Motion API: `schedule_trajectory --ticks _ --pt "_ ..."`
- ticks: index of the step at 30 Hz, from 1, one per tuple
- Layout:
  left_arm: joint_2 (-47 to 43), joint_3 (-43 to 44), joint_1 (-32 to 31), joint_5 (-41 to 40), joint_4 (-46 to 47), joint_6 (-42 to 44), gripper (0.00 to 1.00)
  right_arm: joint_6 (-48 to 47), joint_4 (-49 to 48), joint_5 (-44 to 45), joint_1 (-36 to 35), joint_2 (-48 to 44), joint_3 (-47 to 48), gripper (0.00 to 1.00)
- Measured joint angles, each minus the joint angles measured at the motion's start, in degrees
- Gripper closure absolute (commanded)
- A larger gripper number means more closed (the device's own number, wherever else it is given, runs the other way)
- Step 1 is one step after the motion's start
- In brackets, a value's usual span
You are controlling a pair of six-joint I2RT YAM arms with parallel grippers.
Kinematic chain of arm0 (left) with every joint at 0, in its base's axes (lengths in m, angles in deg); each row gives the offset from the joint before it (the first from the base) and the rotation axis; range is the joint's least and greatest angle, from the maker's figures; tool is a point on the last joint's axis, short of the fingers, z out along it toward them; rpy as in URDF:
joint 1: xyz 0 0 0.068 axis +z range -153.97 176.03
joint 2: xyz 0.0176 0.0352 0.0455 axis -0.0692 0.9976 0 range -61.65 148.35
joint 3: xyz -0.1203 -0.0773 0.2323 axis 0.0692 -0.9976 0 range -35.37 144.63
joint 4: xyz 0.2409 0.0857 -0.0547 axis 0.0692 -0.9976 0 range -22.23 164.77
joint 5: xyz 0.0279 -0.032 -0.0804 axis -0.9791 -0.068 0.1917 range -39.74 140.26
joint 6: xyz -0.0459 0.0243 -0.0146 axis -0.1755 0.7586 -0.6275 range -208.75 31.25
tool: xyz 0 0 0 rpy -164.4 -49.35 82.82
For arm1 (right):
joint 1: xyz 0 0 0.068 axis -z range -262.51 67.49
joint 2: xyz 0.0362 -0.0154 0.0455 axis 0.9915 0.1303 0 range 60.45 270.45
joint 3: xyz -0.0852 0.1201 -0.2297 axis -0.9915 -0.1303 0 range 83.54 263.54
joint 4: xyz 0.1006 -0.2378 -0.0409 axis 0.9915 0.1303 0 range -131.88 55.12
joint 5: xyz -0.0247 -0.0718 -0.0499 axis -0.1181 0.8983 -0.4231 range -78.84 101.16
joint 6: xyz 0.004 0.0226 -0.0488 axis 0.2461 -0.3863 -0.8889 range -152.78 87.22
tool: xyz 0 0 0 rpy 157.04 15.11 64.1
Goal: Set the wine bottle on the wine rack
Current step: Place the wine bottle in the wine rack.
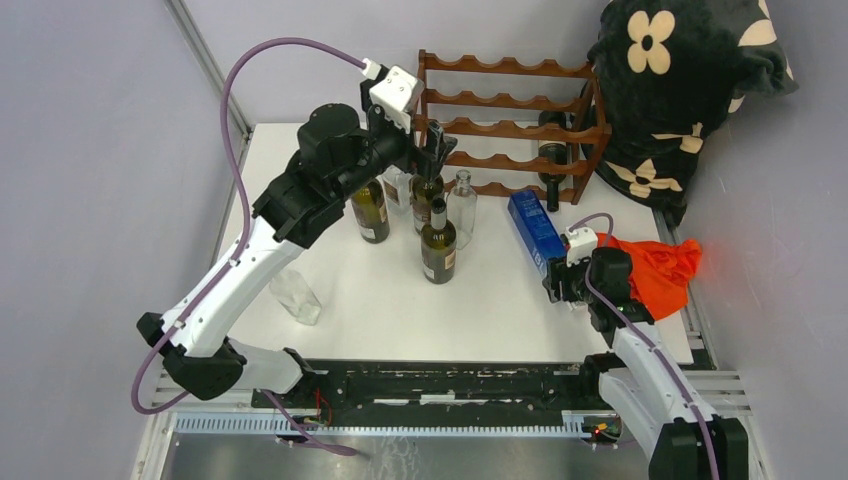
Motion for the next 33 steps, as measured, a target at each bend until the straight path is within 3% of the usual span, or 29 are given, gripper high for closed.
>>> schedule_trajectory --ticks 19,33 --pt "1.99 1.53 0.83 0.02 1.46 0.61 0.0 15.1 -9.79 8.85 -11.47 13.31 2.86 1.0" --pt "1.99 1.53 1.11 -1.29 1.49 0.72 0.0 21.59 -14.34 14.84 -12.61 19.87 8.31 1.0"
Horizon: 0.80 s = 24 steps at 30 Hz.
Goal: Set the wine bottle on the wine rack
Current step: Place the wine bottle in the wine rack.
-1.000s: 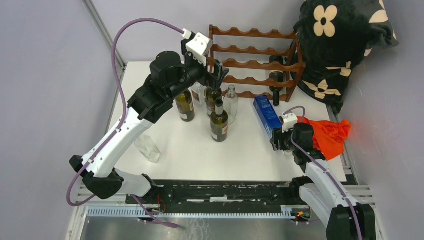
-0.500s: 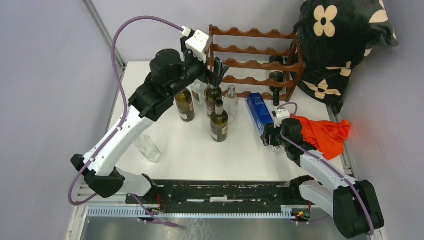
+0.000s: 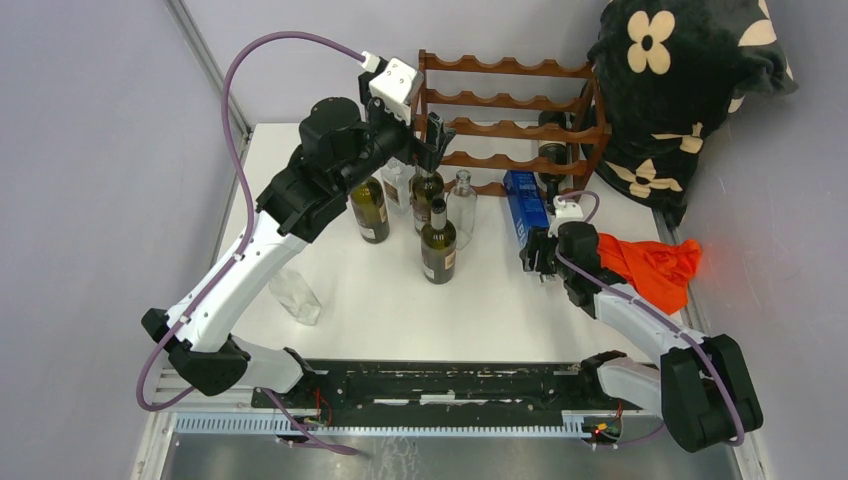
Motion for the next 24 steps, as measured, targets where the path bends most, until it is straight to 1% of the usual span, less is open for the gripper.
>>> schedule_trajectory --ticks 10,24 --pt "0.02 0.0 0.09 -0.2 0.15 0.37 0.0 1.16 -2.95 1.81 -0.76 6.36 2.23 1.0" --pt "0.02 -0.02 0.68 -1.84 0.17 2.01 0.0 2.21 -9.73 6.86 -1.88 19.37 10.91 1.0"
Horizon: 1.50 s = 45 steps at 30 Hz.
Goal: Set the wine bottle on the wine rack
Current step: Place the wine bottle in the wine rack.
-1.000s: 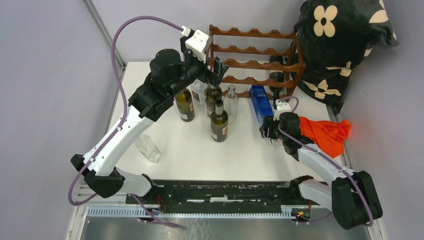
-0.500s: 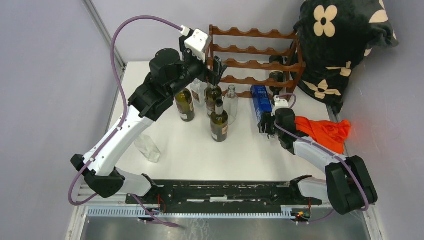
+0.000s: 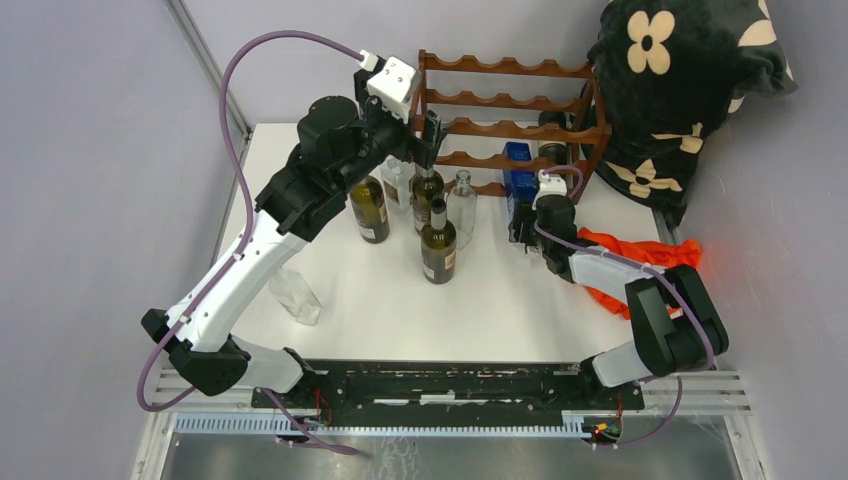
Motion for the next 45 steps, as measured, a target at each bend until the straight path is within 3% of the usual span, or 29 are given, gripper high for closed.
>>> schedule_trajectory --ticks 24,45 --pt "5.7 -0.63 0.92 -4.42 7.37 6.51 0.0 -0.26 -3.06 4.81 0.17 19.78 18.36 1.0" --pt "8.59 -0.42 1.29 -5.99 7.3 9.31 0.0 -1.75 -4.11 4.72 2.54 27.08 25.2 0.97"
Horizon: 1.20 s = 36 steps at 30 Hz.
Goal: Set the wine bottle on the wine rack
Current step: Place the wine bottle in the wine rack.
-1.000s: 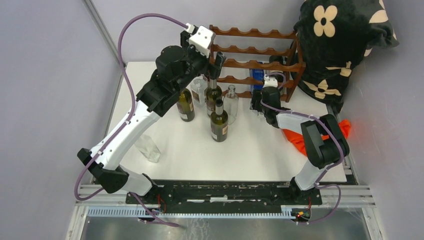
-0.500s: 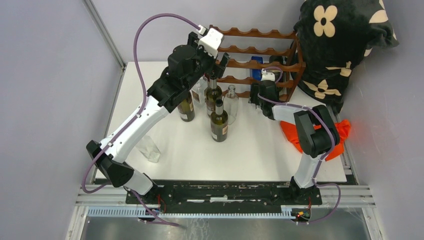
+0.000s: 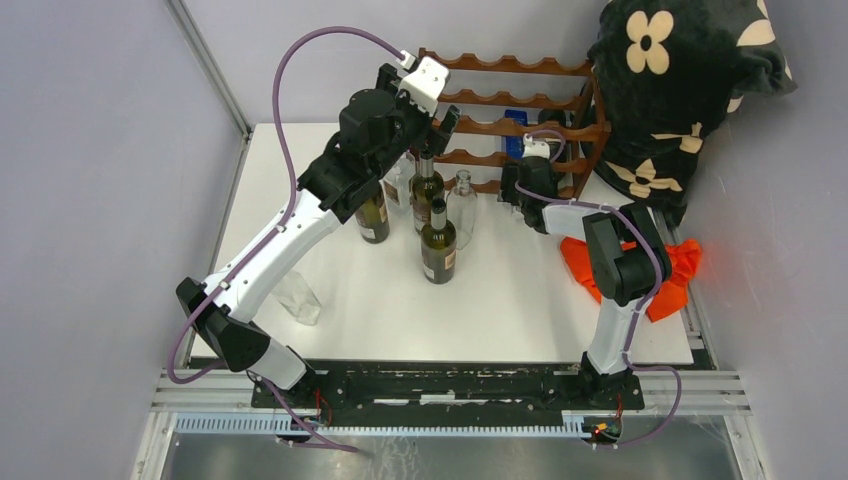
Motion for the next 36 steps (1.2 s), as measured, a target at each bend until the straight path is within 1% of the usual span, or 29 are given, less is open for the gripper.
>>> schedule_trajectory --ticks 5,12,18,29,33,36 --pt "0.02 0.0 0.0 0.0 -0.02 0.48 0.0 -0.17 -0.04 0.0 0.0 0.66 0.68 0.96" --pt "0.09 0.0 0.0 0.02 -0.09 0.52 0.0 -1.4 -0.79 0.0 0.0 0.68 0.42 1.0" --pt "0.09 0.0 0.02 0.04 -0.17 0.52 0.0 -2.03 -3.15 0.02 -0.02 0.68 -0.81 1.0" --pt "0.09 0.0 0.26 0.09 -0.22 0.5 0.0 -2.03 -4.28 0.31 0.0 0.66 -1.25 0.99" --pt "0.09 0.0 0.26 0.11 -0.24 0.5 0.0 -2.12 -5.03 0.28 0.0 0.26 -1.79 0.98" --pt "0.09 0.0 0.26 0.22 -0.24 0.5 0.0 -2.4 -5.25 0.39 0.02 -0.5 -2.4 0.92"
